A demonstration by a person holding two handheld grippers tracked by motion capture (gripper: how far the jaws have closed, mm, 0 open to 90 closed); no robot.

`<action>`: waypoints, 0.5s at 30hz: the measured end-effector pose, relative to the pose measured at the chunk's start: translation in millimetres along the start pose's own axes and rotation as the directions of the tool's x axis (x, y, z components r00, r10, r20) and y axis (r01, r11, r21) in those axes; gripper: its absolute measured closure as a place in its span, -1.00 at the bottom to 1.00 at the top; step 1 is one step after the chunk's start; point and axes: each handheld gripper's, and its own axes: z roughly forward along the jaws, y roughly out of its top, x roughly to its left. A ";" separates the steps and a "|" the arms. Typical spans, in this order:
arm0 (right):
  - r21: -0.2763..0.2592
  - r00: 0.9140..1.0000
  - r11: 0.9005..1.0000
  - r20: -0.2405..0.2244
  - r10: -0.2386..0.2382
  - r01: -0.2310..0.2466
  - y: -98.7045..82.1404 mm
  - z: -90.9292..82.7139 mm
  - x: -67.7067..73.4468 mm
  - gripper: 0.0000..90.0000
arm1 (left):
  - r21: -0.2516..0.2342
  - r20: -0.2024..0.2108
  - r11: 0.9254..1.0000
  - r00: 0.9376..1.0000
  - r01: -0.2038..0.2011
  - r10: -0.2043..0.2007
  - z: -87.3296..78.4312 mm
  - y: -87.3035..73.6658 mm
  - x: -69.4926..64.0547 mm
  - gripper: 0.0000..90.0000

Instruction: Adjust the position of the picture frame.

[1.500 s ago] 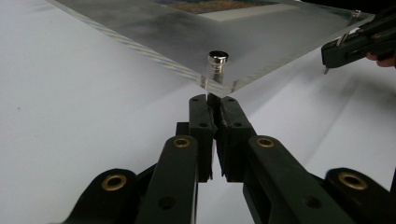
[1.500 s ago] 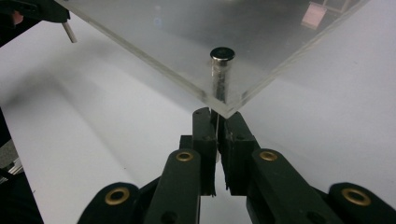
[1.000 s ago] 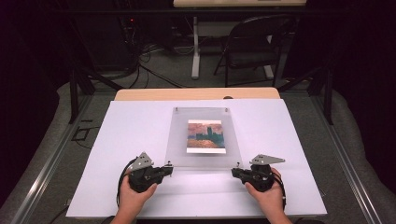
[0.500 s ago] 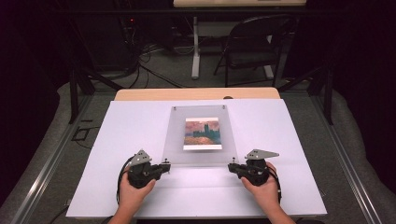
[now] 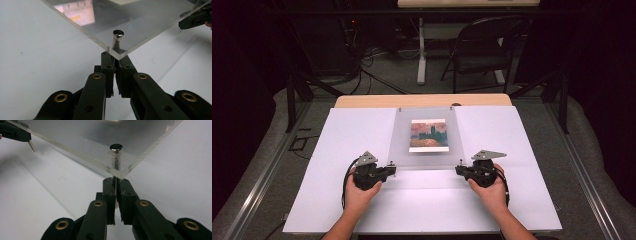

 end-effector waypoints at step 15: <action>0.069 0.997 0.996 0.059 -0.057 0.053 -10.0 -16.8 5.9 0.37 | -0.019 -0.030 1.000 0.999 0.024 -0.025 -7.6 -11.1 0.5 0.39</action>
